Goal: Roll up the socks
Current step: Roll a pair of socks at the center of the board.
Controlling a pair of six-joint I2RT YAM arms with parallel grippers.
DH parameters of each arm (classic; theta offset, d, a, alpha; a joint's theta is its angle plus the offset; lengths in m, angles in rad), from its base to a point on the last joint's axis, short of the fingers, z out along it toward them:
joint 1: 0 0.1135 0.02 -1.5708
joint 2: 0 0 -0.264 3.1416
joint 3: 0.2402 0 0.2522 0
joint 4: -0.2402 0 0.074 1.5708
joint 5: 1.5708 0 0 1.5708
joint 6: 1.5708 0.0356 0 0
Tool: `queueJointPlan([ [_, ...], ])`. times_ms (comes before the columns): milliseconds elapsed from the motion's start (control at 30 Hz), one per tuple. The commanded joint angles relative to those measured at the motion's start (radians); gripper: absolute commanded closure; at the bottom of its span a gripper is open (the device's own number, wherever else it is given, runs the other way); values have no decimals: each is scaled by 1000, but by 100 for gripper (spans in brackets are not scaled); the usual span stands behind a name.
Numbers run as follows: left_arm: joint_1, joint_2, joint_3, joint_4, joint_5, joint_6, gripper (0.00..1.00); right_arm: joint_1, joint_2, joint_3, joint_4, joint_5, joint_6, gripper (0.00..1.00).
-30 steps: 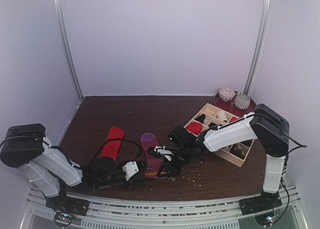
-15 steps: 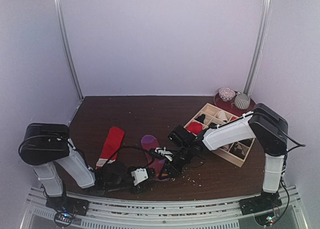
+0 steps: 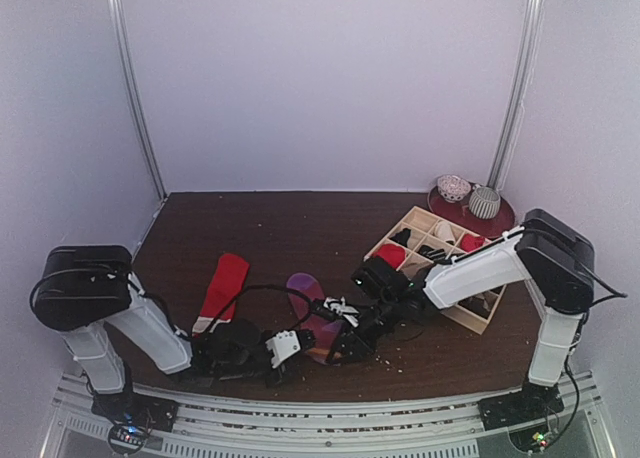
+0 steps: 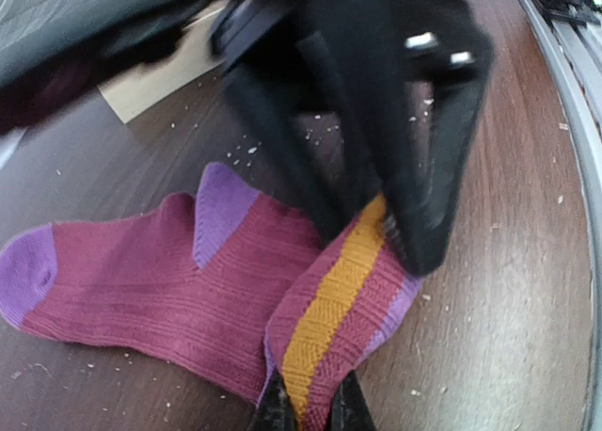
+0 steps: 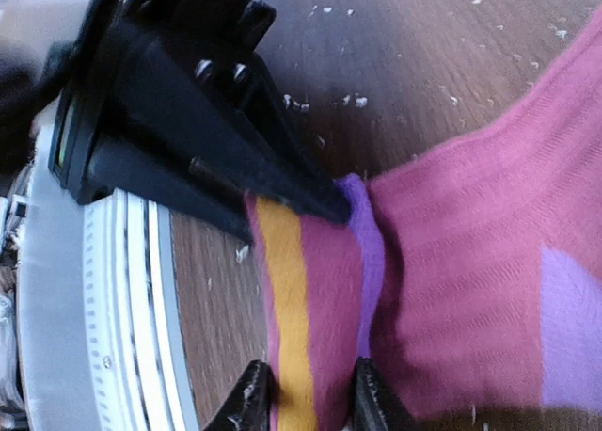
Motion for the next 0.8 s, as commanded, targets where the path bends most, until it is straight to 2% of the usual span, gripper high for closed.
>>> queueJointPlan([
  [0, 28, -45, 37, -292, 47, -204, 100, -13, -202, -227, 242, 152, 51, 65],
  [67, 40, -50, 51, -379, 91, -263, 100, -13, -311, -336, 418, 174, 36, 53],
  [133, 49, -43, 74, -465, 122, -312, 100, 3, -391, -432, 573, 225, -24, 48],
  [167, 54, -38, 85, -500, 143, -333, 100, 26, -422, -462, 597, 256, -79, 47],
  [267, 69, -12, 107, -568, 209, -375, 100, 106, -465, -504, 601, 379, -246, 42],
  [400, 79, 23, 108, -579, 260, -412, 100, 187, -446, -493, 583, 550, -409, 39],
  [533, 86, 51, 108, -580, 290, -422, 100, 200, -381, -462, 584, 588, -485, 38],
  [767, 94, 55, 90, -566, 315, -416, 100, 200, -242, -383, 562, 617, -521, 38],
])
